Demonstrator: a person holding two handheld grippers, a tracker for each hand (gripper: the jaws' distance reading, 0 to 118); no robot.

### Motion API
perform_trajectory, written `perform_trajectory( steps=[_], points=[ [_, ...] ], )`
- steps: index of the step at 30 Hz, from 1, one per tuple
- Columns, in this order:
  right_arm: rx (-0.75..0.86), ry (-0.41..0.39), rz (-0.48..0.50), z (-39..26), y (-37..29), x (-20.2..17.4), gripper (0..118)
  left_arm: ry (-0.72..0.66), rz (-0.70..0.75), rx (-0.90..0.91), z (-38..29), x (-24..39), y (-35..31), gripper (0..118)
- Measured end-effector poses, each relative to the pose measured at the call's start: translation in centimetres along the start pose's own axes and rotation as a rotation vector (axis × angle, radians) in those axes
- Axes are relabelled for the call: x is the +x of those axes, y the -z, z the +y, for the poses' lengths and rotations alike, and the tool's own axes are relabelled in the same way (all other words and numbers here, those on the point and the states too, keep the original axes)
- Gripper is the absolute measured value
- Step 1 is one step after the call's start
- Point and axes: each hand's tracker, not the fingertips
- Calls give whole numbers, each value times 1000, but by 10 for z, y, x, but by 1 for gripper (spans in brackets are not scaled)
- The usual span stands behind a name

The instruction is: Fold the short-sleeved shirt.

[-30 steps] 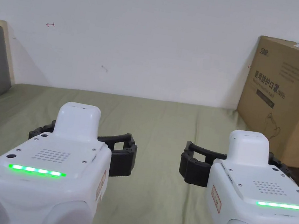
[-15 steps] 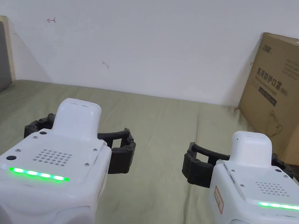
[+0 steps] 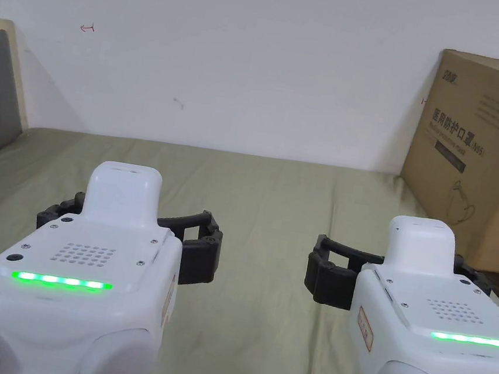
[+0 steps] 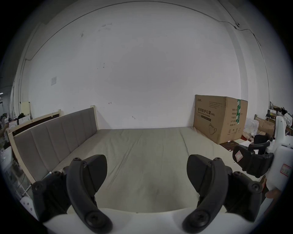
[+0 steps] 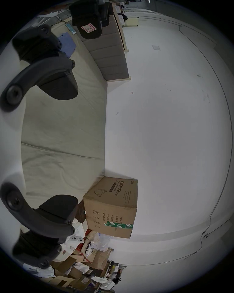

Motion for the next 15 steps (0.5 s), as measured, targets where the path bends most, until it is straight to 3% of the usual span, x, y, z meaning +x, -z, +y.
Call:
perform_trajectory(
  steps=[10, 15],
  points=[
    [-19, 51, 20, -2, 0, -3, 117, -51, 11, -45, 1, 1, 3, 105],
    [-15, 31, 8, -1, 0, -3, 117, -53, 11, -24, 2, -2, 4, 105]
  ],
)
